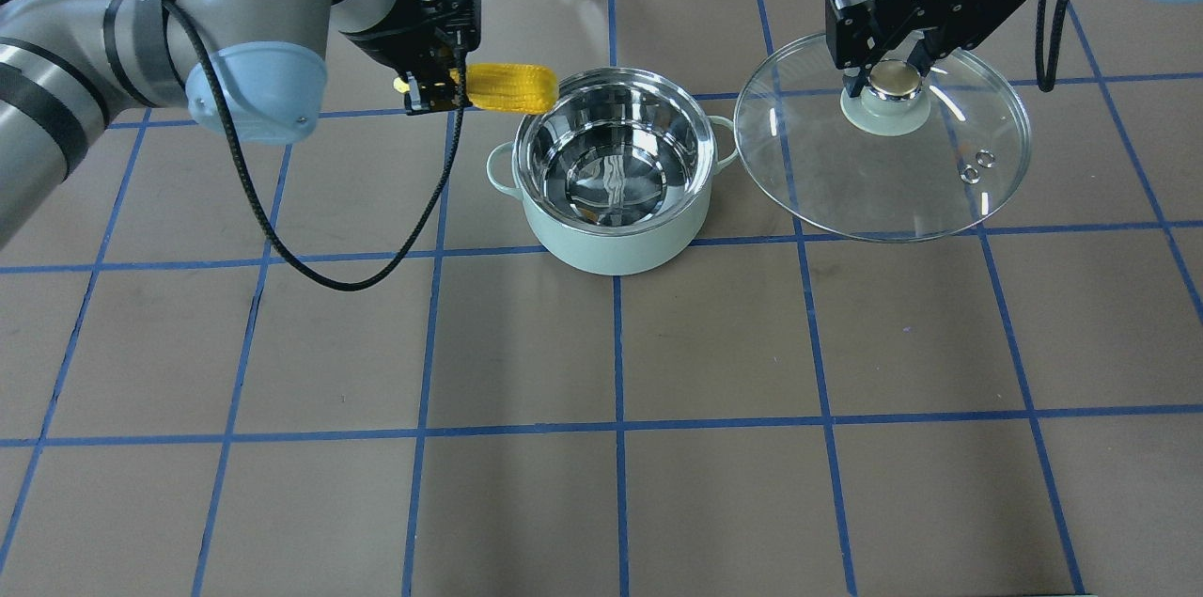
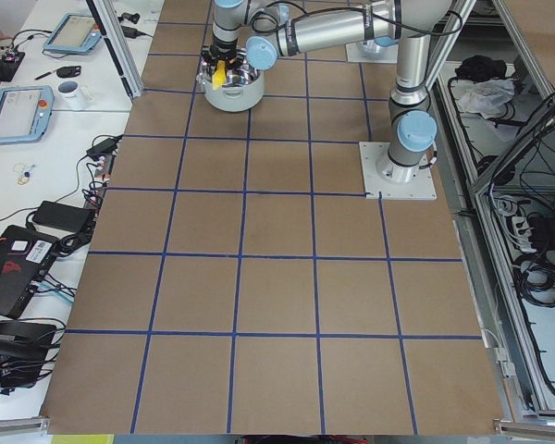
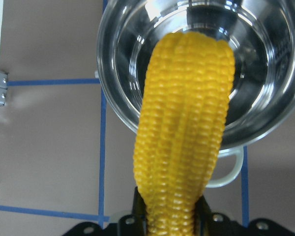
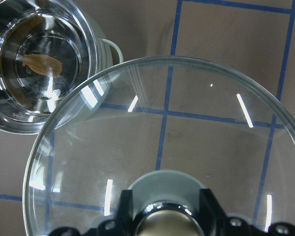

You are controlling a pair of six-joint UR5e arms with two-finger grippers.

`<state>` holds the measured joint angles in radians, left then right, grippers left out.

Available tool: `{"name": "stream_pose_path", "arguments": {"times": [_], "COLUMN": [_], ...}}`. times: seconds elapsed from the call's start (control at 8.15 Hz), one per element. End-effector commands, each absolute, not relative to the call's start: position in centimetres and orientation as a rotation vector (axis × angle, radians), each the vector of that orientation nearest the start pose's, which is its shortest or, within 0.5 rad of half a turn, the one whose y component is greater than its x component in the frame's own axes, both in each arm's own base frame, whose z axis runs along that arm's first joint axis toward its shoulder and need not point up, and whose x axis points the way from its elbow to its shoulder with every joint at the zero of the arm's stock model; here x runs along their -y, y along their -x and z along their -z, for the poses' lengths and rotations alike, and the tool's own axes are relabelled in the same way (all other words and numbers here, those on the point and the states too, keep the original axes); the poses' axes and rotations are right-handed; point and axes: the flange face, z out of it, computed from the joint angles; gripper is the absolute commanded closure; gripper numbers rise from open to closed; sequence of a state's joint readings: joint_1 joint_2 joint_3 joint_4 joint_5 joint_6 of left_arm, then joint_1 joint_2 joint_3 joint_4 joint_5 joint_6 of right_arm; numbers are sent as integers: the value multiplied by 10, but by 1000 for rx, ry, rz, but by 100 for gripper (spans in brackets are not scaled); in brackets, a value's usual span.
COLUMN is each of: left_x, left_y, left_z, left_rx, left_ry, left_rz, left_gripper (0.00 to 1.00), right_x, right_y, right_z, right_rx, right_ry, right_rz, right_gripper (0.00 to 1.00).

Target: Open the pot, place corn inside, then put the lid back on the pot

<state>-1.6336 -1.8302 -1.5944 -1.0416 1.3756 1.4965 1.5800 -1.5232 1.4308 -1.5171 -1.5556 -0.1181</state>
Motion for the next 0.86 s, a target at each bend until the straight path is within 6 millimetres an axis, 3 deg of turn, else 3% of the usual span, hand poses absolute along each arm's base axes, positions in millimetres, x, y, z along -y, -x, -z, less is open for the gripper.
{"name": "stream_pose_path", "arguments": {"times": [0.0, 0.12, 0.37, 0.49, 0.74], "left_x": [590, 594, 595, 596, 597], "left_y": [247, 256, 295, 301, 301], "left_z": [-382, -368, -337, -325, -319], "left_rx": [2233, 2257, 2266, 2266, 2274], "left_ry": [2092, 2049, 2007, 2000, 1986], "left_rz": [-590, -577, -586, -563, -549], "left_gripper": [100, 100, 100, 100, 100], "right_x": [512, 512, 512, 512, 512], "right_y": [-140, -140, -140, -140, -140], "right_z": [-528, -528, -528, -528, -528], "right_rx": [-3121, -3121, -3121, -3121, -3121], "right_ry": [199, 199, 199, 199, 204], "right_rz": [61, 59, 59, 59, 61], "right_gripper": [89, 89, 89, 89, 90]}}
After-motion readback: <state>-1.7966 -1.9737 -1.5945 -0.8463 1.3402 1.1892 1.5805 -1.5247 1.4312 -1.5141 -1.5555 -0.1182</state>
